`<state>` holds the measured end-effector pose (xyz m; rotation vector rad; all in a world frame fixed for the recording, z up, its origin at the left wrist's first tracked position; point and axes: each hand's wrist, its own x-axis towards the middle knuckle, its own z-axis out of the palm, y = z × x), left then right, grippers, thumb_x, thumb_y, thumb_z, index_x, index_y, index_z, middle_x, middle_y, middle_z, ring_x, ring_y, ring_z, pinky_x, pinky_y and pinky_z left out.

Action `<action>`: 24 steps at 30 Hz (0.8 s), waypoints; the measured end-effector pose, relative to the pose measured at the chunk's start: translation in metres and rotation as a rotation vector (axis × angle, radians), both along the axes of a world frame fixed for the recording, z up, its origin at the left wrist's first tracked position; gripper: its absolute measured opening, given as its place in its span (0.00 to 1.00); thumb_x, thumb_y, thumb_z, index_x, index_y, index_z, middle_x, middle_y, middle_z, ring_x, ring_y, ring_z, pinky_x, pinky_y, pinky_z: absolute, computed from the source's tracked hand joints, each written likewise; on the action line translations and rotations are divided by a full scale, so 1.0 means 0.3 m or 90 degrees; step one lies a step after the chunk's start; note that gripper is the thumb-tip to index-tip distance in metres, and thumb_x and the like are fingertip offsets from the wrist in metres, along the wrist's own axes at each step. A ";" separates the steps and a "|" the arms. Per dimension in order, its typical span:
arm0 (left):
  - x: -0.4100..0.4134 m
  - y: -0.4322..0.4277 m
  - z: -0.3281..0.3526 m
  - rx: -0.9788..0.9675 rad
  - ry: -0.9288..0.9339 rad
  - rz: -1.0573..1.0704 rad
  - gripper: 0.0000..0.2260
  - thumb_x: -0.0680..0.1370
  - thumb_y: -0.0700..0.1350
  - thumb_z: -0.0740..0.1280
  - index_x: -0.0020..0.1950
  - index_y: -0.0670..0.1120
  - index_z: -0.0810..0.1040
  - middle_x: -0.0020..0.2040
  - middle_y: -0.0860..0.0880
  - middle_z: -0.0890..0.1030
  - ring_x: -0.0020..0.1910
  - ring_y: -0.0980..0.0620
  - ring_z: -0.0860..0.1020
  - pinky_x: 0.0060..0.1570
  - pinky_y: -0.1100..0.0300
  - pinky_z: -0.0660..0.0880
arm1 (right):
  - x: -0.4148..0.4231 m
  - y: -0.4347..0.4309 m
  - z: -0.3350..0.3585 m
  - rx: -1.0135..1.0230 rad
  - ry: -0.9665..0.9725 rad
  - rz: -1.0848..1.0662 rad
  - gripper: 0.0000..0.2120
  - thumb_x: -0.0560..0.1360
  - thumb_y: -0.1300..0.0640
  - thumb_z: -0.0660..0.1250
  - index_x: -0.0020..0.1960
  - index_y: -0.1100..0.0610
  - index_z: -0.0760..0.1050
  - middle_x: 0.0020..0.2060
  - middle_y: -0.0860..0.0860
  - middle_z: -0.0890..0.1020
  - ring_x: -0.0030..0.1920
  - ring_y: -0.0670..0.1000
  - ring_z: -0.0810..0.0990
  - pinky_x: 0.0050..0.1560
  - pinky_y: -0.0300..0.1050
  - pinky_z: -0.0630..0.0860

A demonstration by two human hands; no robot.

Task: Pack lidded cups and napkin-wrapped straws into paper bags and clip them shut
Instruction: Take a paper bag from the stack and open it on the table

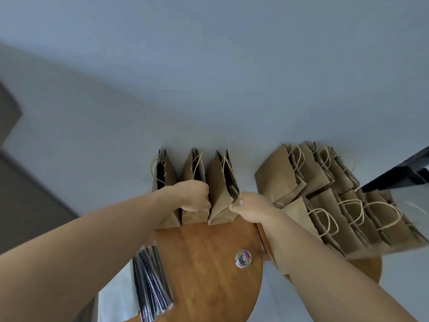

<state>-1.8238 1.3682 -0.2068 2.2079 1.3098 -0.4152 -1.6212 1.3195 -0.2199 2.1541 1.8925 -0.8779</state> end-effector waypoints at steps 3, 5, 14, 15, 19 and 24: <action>0.010 0.013 -0.014 -0.002 0.001 0.005 0.20 0.77 0.51 0.62 0.66 0.43 0.74 0.59 0.44 0.80 0.57 0.43 0.77 0.56 0.47 0.77 | 0.025 0.072 -0.031 0.057 -0.018 -0.041 0.21 0.80 0.42 0.58 0.60 0.58 0.73 0.47 0.53 0.80 0.46 0.54 0.79 0.45 0.48 0.76; 0.018 0.020 -0.024 -0.003 -0.005 0.028 0.20 0.78 0.51 0.63 0.66 0.44 0.74 0.59 0.45 0.79 0.56 0.43 0.77 0.55 0.47 0.77 | 0.041 0.134 -0.058 0.088 -0.020 -0.063 0.20 0.80 0.43 0.56 0.62 0.58 0.71 0.45 0.52 0.78 0.46 0.55 0.78 0.42 0.48 0.73; 0.107 0.034 -0.068 0.017 -0.006 0.133 0.19 0.78 0.51 0.63 0.65 0.44 0.73 0.59 0.46 0.79 0.57 0.44 0.77 0.56 0.47 0.77 | 0.084 0.304 -0.244 0.114 -0.009 -0.035 0.08 0.82 0.55 0.58 0.47 0.57 0.72 0.35 0.51 0.73 0.34 0.50 0.73 0.29 0.42 0.65; 0.119 0.029 -0.072 0.030 -0.010 0.152 0.18 0.78 0.51 0.62 0.65 0.45 0.74 0.59 0.47 0.80 0.56 0.45 0.78 0.56 0.47 0.77 | 0.097 0.304 -0.248 0.126 -0.002 -0.042 0.08 0.81 0.57 0.59 0.46 0.57 0.73 0.35 0.52 0.74 0.34 0.50 0.73 0.29 0.42 0.65; 0.160 0.011 -0.070 0.083 -0.038 0.212 0.16 0.78 0.51 0.61 0.63 0.47 0.76 0.55 0.48 0.81 0.53 0.46 0.79 0.53 0.48 0.79 | 0.159 0.272 -0.205 0.188 0.052 -0.069 0.08 0.80 0.58 0.61 0.41 0.54 0.69 0.36 0.52 0.75 0.38 0.53 0.75 0.36 0.43 0.69; 0.191 0.002 -0.020 0.115 -0.063 0.209 0.18 0.78 0.53 0.60 0.64 0.48 0.76 0.56 0.50 0.81 0.53 0.49 0.79 0.53 0.50 0.79 | 0.217 0.180 -0.086 0.242 0.066 -0.049 0.09 0.80 0.54 0.62 0.42 0.56 0.73 0.36 0.51 0.78 0.36 0.52 0.76 0.34 0.43 0.72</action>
